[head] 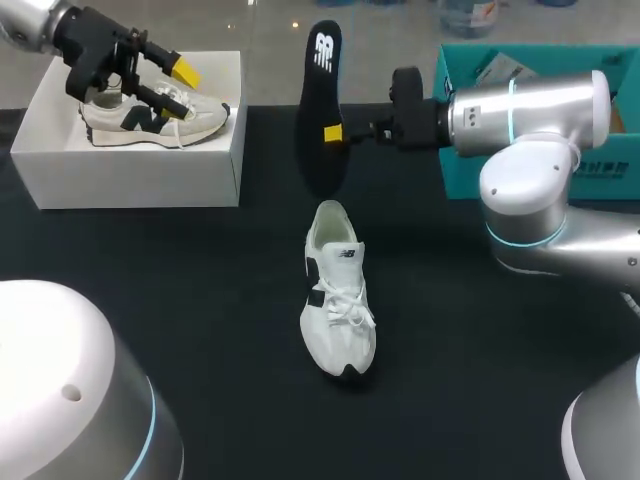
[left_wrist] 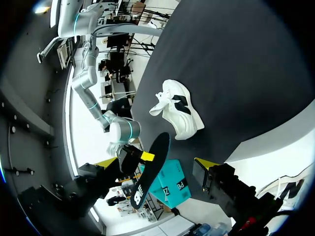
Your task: Take the shoe out of the shoebox, open the shoe tongue, remove and reinsert the insole, then place the shoe into the shoebox
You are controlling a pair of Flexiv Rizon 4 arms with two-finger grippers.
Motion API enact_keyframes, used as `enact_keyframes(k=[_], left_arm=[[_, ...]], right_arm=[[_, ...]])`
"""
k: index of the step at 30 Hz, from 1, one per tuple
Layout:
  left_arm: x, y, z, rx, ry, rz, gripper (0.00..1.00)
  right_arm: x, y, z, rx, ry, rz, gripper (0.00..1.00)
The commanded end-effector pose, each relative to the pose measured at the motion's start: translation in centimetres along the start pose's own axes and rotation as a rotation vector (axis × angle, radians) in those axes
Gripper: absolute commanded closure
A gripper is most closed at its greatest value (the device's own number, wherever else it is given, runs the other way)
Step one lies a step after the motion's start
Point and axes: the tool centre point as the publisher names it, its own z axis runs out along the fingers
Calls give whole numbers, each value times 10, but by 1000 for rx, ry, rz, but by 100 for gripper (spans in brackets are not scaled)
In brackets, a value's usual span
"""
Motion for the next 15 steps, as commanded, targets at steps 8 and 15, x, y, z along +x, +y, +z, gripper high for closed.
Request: enact_keyframes(k=[8,15], left_arm=[[1,1,-1,3,1,1,0],[1,1,-1,3,1,1,0]], right_arm=[[0,-2,5,-12,0,-1,100],[-5,-9,9,-9,-18,-20,100]])
